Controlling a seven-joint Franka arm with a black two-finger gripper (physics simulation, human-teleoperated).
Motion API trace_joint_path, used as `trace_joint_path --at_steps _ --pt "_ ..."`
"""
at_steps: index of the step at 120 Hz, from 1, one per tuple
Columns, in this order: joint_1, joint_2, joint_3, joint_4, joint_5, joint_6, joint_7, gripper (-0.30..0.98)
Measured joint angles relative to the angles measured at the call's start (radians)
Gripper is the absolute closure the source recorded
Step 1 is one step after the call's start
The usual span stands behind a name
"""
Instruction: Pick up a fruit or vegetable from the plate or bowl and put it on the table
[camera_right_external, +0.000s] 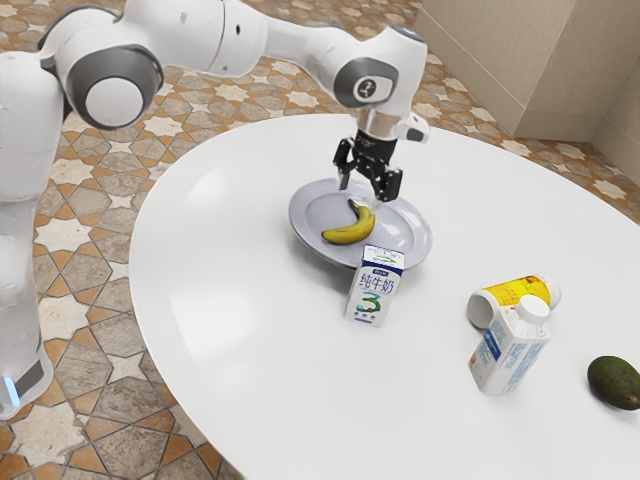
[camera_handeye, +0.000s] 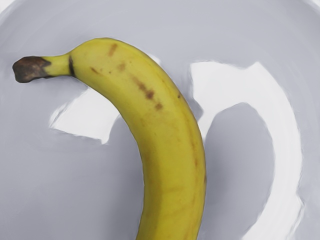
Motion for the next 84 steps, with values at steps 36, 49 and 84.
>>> trace_joint_path --at_steps 36,49,84 --pt "-0.003 0.041 0.001 -0.001 -0.031 0.022 -0.017 0.0" --pt "-0.002 0.063 0.001 0.002 -0.038 0.025 -0.021 0.0" --pt "-0.017 0.076 0.0 0.006 -0.046 0.03 -0.027 0.0"
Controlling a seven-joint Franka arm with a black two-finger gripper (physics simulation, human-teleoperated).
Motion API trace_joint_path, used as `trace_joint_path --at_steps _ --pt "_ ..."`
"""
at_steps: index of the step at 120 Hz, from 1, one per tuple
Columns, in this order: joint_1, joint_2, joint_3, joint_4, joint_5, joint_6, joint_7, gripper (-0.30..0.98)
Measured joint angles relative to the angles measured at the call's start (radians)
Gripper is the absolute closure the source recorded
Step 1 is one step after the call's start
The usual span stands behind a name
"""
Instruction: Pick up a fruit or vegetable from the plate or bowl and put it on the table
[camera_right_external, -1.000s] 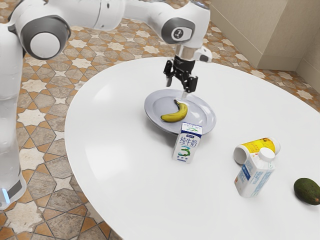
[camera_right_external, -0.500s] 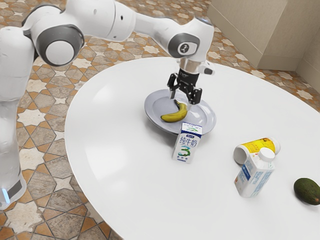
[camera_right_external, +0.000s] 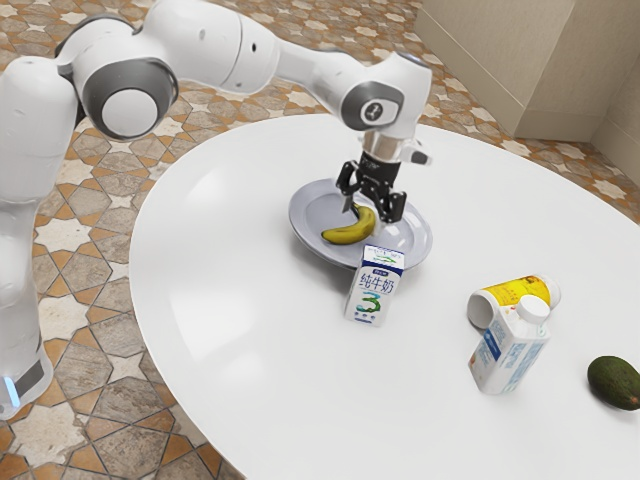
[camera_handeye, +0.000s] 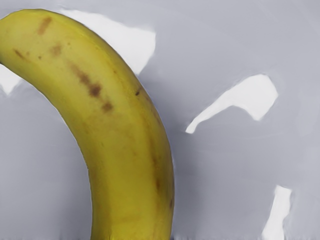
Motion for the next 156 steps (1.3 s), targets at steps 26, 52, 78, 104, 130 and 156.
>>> trace_joint_path --at_steps 26,52,78,104,130,156 --pt "0.01 0.007 0.005 0.004 -0.006 0.007 -0.003 0.0" --pt "0.011 0.049 0.006 0.035 -0.008 0.007 -0.004 0.0" --pt "0.012 0.067 0.006 0.039 -0.012 0.008 -0.005 0.0" --pt "0.018 0.079 0.006 0.038 -0.015 0.01 -0.006 0.0" --pt "0.021 0.088 0.006 0.038 -0.016 0.01 -0.006 0.0" --pt "0.021 0.09 0.007 0.038 -0.027 0.01 -0.007 0.29"
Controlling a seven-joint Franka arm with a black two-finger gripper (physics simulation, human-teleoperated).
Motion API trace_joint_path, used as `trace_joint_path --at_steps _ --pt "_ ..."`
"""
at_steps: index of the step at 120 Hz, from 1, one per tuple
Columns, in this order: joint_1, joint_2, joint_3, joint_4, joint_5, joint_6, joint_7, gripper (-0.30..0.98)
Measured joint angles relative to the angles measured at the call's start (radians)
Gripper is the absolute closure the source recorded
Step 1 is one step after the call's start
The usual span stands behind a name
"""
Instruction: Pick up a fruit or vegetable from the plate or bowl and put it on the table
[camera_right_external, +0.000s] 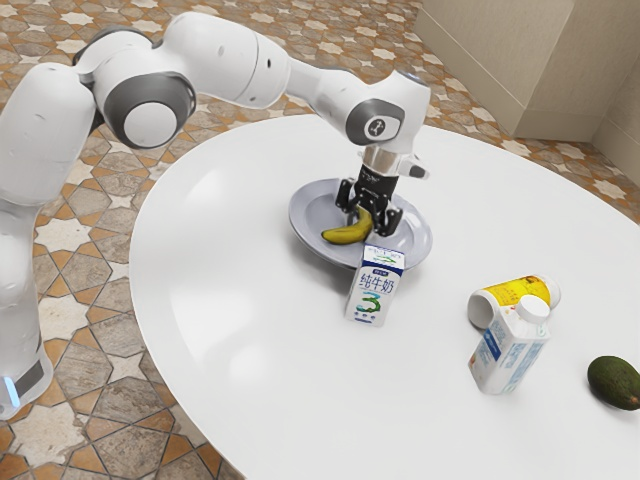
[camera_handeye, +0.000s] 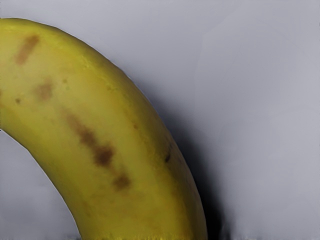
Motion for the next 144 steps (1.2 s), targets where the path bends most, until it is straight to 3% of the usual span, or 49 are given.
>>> trace_joint_path --at_steps 13,38,72,114,140,144 --pt "-0.001 -0.001 0.0 0.0 -0.001 -0.001 0.0 0.46" --pt "-0.002 -0.026 -0.001 0.0 0.005 -0.005 -0.001 0.5" --pt "0.048 -0.087 0.115 0.162 0.011 -0.106 0.014 0.51" --pt "0.254 0.038 0.12 0.271 -0.008 -0.187 0.05 0.52" --pt "0.286 0.057 0.121 0.288 -0.012 -0.202 0.069 0.52" --pt "0.286 0.056 0.121 0.288 -0.013 -0.203 0.072 0.43"
